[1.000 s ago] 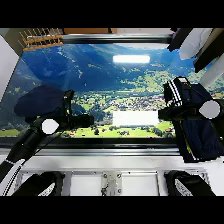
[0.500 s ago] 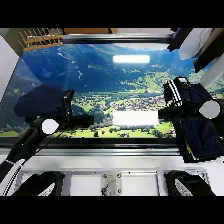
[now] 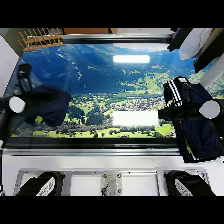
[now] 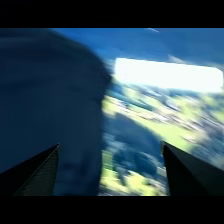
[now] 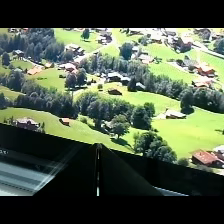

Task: Fold the clothes and pants, and hang the long-sleeved shirts on hangers.

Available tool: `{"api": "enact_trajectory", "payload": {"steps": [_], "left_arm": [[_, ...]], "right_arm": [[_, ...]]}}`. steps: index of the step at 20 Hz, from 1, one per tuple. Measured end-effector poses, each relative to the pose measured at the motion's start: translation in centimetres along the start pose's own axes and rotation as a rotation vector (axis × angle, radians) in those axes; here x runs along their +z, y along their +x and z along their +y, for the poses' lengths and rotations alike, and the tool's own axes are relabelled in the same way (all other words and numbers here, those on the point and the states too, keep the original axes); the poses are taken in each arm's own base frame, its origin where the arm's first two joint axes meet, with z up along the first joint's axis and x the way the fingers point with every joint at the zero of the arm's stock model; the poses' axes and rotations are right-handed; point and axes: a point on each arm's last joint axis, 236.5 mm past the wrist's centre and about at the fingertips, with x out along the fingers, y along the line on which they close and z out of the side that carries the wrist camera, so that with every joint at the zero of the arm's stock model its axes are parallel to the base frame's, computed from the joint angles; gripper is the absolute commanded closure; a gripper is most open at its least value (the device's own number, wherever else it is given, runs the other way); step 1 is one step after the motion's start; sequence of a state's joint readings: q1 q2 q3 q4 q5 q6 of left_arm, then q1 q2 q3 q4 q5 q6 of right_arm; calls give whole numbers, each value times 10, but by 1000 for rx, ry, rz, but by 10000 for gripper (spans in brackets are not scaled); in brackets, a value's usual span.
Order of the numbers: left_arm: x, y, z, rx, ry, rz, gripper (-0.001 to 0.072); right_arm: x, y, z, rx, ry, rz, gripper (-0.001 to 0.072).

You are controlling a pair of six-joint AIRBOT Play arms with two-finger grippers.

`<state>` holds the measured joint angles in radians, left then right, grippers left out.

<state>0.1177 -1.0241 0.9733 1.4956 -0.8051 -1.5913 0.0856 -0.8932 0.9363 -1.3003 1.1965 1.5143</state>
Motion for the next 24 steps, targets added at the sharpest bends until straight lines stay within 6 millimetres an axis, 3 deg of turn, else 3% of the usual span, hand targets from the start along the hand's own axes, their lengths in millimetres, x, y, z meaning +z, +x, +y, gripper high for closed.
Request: {"api": "enact_trajectory", "payload": {"steps": [2,4,6,9,11,12,14,15,18,20,22,24], "left_arm": [[8,13,57,104,-70,20,-2],[0,33,98,167,-128,71,-3],[-16,56,122,197,-158,133,-3],[-42,92,135,206,-173,220,-3],[-58,111,134,200,-169,271,-1],[-64,119,132,196,-162,289,68],[-73,128,126,191,-151,318,622],[-75,131,122,187,-155,325,697],[-65,125,106,172,-148,302,697],[-37,107,86,149,-114,222,697],[-2,75,53,109,-60,111,697],[30,33,7,43,16,-13,697]], "right_arm": [[0,0,0,0,0,0,688],[0,0,0,0,0,0,688],[0,0,0,0,0,0,688],[0,0,0,0,0,0,688],[0,0,0,0,0,0,688],[0,0,0,0,0,0,688],[0,0,0,0,0,0,688],[0,0,0,0,0,0,688],[0,0,0,0,0,0,689],[0,0,0,0,0,0,688],[0,0,0,0,0,0,689],[0,0,0,0,0,0,688]]}}
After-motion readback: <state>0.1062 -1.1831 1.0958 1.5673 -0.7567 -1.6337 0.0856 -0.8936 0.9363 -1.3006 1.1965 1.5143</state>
